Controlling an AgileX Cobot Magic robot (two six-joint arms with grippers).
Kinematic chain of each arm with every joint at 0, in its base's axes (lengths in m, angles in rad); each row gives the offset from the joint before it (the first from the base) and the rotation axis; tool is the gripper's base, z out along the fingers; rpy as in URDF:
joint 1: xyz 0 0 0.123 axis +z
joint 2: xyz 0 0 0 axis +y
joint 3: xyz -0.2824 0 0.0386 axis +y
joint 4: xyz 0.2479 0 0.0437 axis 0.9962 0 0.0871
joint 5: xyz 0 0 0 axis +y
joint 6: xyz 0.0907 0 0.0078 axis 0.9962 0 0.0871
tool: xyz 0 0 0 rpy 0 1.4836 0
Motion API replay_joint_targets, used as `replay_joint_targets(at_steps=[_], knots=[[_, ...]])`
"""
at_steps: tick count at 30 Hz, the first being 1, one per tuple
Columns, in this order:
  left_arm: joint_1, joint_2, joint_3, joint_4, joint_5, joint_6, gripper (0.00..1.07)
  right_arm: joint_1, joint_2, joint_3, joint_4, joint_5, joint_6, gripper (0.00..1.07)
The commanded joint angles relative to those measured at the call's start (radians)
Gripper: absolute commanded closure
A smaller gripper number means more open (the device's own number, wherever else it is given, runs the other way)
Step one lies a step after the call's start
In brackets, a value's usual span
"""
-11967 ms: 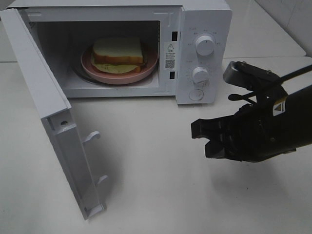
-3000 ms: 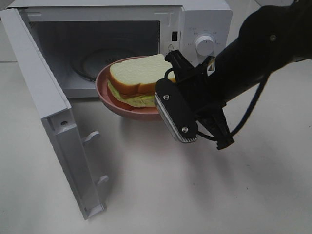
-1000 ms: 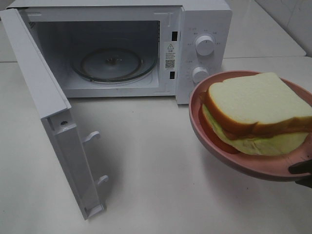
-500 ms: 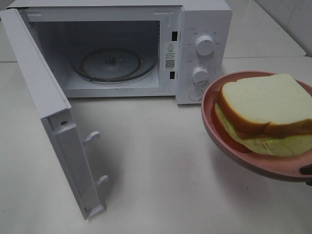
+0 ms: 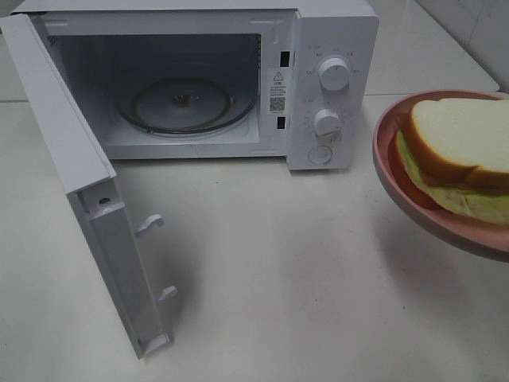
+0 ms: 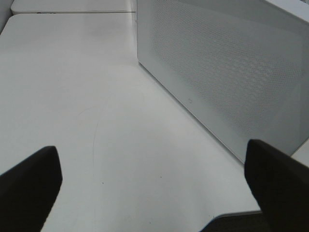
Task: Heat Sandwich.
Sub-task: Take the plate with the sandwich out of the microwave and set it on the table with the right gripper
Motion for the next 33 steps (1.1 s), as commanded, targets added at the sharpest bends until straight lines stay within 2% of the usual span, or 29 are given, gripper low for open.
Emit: replay_joint_targets(at_steps=[1, 12, 23, 33], knots=[[0.004, -0.005, 0.001, -0.007, -0.006, -0.006, 0.10, -0.002, -0.009, -0.005, -0.042, -0.002, 0.046, 1.05], [0.004, -0.005, 0.001, -0.007, -0.006, -0.006, 0.10, -0.002, -0.009, -0.005, -0.163, 0.078, 0.274, 1.05], [0.004, -0.005, 0.001, -0.007, -0.006, -0.006, 0.10, -0.002, 0.003, -0.005, -0.199, 0.092, 0.449, 1.05], [0.004, -0.005, 0.001, -0.007, -0.006, -0.006, 0.10, -0.002, 0.109, -0.018, -0.295, 0.119, 0.635, 1.04]])
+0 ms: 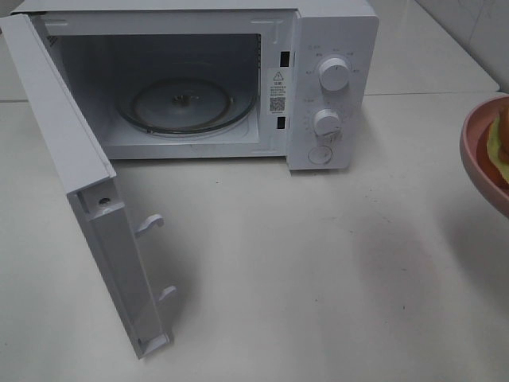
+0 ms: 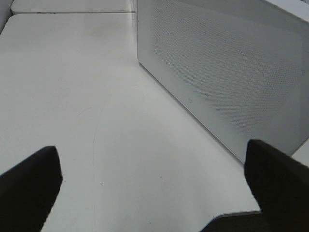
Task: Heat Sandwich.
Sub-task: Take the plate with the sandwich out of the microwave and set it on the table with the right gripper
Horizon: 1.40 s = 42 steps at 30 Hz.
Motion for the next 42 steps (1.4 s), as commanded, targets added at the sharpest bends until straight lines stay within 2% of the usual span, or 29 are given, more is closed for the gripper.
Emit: replay_joint_targets(at_steps=[1, 16, 28, 42], knots=[[0.004, -0.005, 0.001, -0.007, -0.006, -0.006, 0.10, -0.002, 0.035, -0.026, -0.060, -0.004, 0.079, 1.04], [0.004, -0.005, 0.001, -0.007, -0.006, -0.006, 0.10, -0.002, 0.312, -0.116, -0.138, 0.022, 0.496, 1.04], [0.004, -0.005, 0.001, -0.007, -0.006, -0.006, 0.10, -0.002, 0.473, -0.209, -0.135, 0.052, 0.672, 1.03], [0.004, -0.005, 0.001, -0.007, -0.006, -0.006, 0.10, -0.002, 0.635, -0.325, -0.133, 0.174, 0.949, 1.02]])
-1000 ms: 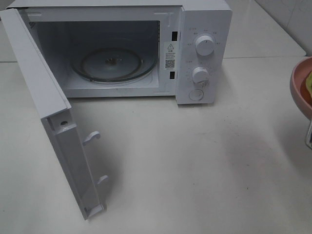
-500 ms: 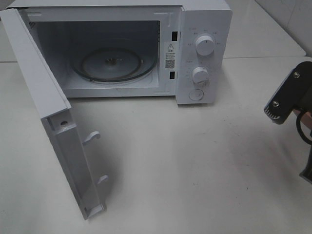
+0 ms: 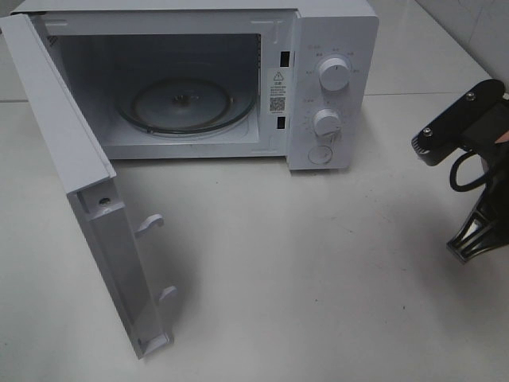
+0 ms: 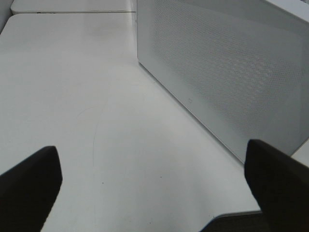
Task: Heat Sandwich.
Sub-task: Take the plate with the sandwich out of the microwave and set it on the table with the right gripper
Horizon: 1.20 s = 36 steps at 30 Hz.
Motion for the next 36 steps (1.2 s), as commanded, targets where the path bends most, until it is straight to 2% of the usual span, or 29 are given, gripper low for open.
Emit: replay_joint_targets(at_steps=[1, 9, 36], knots=[[0.004, -0.005, 0.001, -0.007, -0.006, -0.006, 0.10, -0.002, 0.036, -0.033, -0.034, 0.043, 0.064, 1.02], [0.004, -0.005, 0.001, -0.007, -0.006, -0.006, 0.10, -0.002, 0.125, -0.090, -0.036, 0.089, 0.126, 1.02], [0.004, -0.005, 0.001, -0.007, -0.006, -0.006, 0.10, -0.003, 0.288, -0.089, -0.031, 0.014, 0.183, 1.02]])
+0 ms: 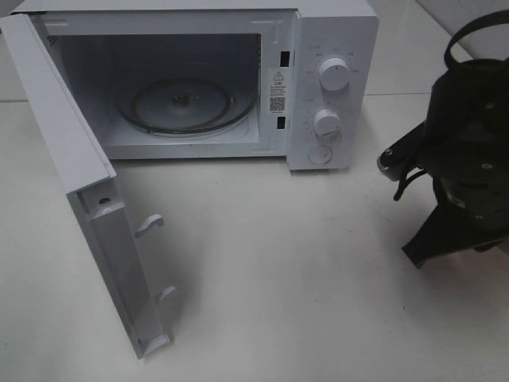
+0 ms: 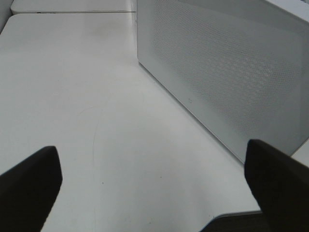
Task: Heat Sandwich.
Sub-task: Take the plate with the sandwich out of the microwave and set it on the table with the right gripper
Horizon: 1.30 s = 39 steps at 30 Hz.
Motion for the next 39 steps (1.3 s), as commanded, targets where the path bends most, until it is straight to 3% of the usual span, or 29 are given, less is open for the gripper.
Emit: replay_joint_targets(at_steps=[1, 39], knots=[[0.004, -0.005, 0.001, -0.007, -0.006, -0.006, 0.10, -0.003, 0.029, -0.006, -0.033, -0.012, 0.022, 1.01], [0.004, -0.005, 0.001, -0.006, -0.006, -0.006, 0.10, -0.004, 0.310, -0.004, -0.150, -0.149, 0.209, 0.98]])
